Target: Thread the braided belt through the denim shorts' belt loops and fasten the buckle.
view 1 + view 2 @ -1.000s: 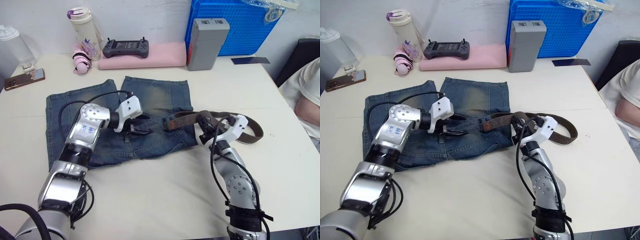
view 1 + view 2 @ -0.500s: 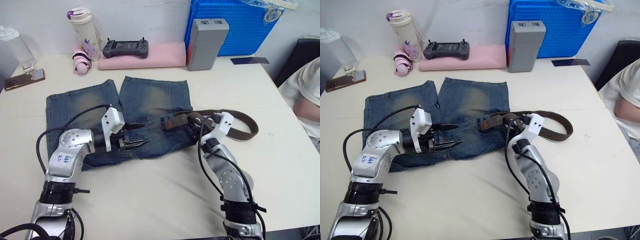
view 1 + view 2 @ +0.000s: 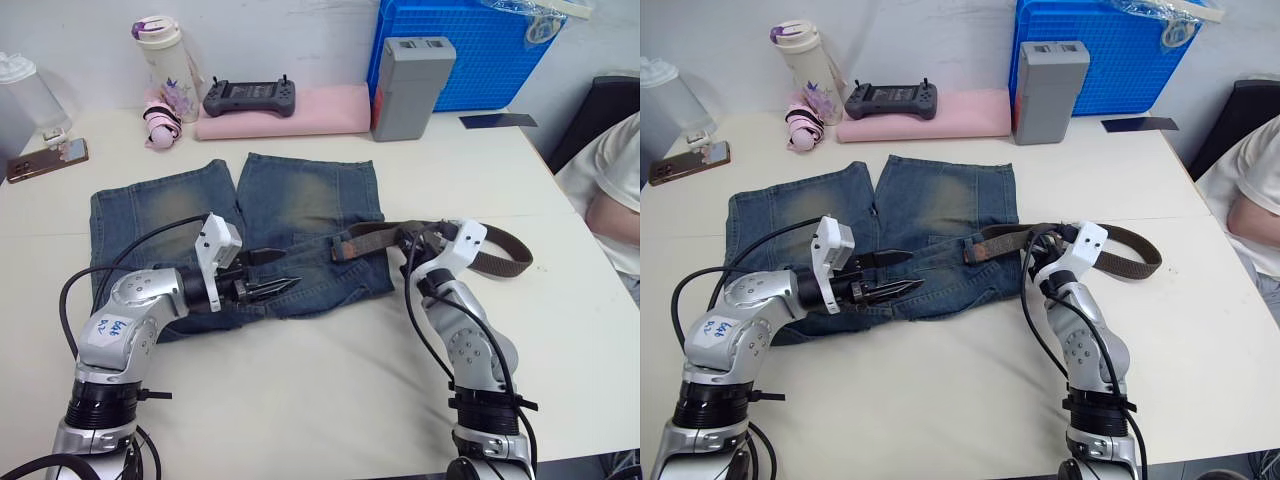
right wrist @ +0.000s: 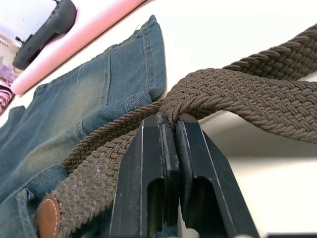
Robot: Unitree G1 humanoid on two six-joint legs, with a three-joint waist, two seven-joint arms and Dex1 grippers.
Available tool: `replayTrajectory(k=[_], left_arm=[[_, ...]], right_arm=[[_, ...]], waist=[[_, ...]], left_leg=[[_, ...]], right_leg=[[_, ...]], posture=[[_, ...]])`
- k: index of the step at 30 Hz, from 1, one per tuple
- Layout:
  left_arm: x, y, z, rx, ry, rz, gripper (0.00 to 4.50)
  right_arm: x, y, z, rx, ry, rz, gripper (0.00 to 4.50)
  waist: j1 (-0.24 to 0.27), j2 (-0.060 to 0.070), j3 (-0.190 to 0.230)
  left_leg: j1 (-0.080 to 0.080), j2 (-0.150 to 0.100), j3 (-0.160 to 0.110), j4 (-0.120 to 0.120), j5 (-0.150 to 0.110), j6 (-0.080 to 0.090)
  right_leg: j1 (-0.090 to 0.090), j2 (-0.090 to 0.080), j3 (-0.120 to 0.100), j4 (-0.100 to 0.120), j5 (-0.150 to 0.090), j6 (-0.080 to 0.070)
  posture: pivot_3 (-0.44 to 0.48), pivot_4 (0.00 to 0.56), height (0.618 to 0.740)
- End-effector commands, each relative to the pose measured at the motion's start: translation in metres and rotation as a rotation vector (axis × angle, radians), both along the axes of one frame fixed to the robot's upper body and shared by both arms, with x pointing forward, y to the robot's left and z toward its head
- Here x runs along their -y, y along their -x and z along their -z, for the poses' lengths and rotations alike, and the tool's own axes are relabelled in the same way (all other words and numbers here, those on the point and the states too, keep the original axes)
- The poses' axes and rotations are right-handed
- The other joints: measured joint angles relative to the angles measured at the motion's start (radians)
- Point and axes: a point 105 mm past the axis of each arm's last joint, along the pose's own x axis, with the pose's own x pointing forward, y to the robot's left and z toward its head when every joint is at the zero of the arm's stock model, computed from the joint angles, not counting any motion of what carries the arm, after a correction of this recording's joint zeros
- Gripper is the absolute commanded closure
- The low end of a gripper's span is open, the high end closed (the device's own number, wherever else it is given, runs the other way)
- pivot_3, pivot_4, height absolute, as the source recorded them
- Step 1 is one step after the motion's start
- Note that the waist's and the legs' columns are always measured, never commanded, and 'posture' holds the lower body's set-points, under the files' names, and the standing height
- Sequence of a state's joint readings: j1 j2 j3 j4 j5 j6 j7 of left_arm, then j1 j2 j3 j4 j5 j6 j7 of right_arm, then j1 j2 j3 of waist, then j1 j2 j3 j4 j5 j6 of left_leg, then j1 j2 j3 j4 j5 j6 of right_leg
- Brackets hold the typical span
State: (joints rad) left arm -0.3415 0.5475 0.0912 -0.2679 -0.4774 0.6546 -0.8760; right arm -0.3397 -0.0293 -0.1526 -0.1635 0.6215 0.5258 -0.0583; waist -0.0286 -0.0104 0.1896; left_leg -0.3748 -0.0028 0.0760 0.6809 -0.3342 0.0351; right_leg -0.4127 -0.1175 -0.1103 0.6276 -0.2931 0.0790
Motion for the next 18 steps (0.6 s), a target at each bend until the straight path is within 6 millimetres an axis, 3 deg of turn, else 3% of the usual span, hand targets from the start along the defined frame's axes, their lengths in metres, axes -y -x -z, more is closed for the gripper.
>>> replayTrajectory(k=[1,10,18], left_arm=[[0.004,0.003,-0.010,0.043,0.002,0.018,1.08],[0.001,0.003,-0.009,0.028,-0.005,0.013,1.08],[-0.008,-0.004,0.000,0.002,-0.059,-0.042,1.08]], right_arm=[[-0.017,0.005,-0.016,0.077,0.042,-0.061,4.50],[-0.047,-0.001,-0.001,0.052,0.177,-0.155,4.50],[-0.071,-0.001,-0.014,0.121,0.263,-0.263,4.50]], waist=[[-0.001,0.000,0.000],[-0.001,0.000,0.000],[-0.002,0.000,0.000]], left_leg=[[0.000,0.000,0.000,0.000,0.000,0.000],[0.000,0.000,0.000,0.000,0.000,0.000],[0.000,0.000,0.000,0.000,0.000,0.000]], right_leg=[[0.000,0.000,0.000,0.000,0.000,0.000],[0.000,0.000,0.000,0.000,0.000,0.000],[0.000,0.000,0.000,0.000,0.000,0.000]], posture=[[0.000,0.150,0.724],[0.000,0.150,0.724],[0.000,0.150,0.724]])
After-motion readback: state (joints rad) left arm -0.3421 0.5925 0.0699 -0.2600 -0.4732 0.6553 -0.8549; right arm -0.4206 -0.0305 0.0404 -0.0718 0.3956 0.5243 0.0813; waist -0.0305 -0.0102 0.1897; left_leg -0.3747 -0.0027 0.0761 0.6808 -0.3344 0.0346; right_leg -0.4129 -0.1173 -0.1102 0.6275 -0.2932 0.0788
